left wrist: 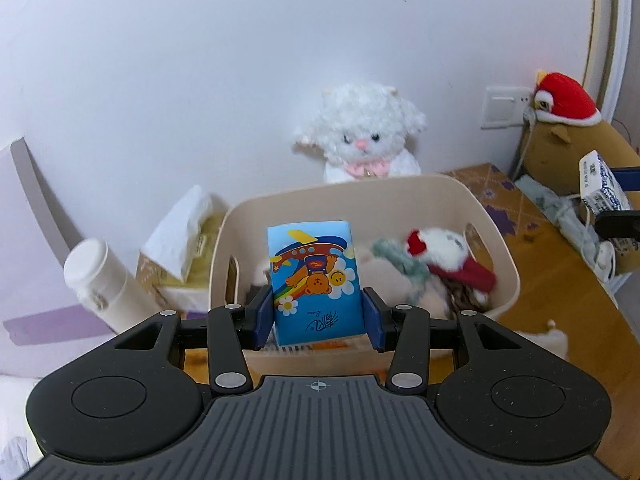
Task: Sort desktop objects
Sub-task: 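Lift the tissue pack and tea box and carry them toward the basket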
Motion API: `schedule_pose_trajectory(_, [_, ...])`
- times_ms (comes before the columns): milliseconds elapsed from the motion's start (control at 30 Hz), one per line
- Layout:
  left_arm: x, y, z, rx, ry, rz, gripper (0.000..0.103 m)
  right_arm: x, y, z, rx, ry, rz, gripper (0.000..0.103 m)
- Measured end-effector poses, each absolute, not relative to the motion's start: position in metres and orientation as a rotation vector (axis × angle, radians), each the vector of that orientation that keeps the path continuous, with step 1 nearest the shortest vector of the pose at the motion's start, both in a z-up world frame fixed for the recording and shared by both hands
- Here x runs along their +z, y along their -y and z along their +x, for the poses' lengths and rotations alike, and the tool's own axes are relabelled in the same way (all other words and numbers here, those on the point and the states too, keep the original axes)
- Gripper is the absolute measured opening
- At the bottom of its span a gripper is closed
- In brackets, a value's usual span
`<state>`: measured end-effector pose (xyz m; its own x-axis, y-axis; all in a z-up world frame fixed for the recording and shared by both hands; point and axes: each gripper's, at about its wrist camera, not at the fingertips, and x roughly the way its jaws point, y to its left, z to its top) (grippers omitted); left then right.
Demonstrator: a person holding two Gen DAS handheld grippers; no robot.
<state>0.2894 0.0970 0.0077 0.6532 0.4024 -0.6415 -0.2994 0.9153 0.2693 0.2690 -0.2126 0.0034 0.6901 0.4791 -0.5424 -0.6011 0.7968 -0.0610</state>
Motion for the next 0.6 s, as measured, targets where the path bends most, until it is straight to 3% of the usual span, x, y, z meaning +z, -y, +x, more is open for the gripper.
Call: schedule_pose_trajectory(600, [-0.022, -0.149, 0.360, 0.470, -0.856, 0.151, 0.047, -0.024, 0.156, 0.344, 0.539, -0.638, -0.150, 0.044])
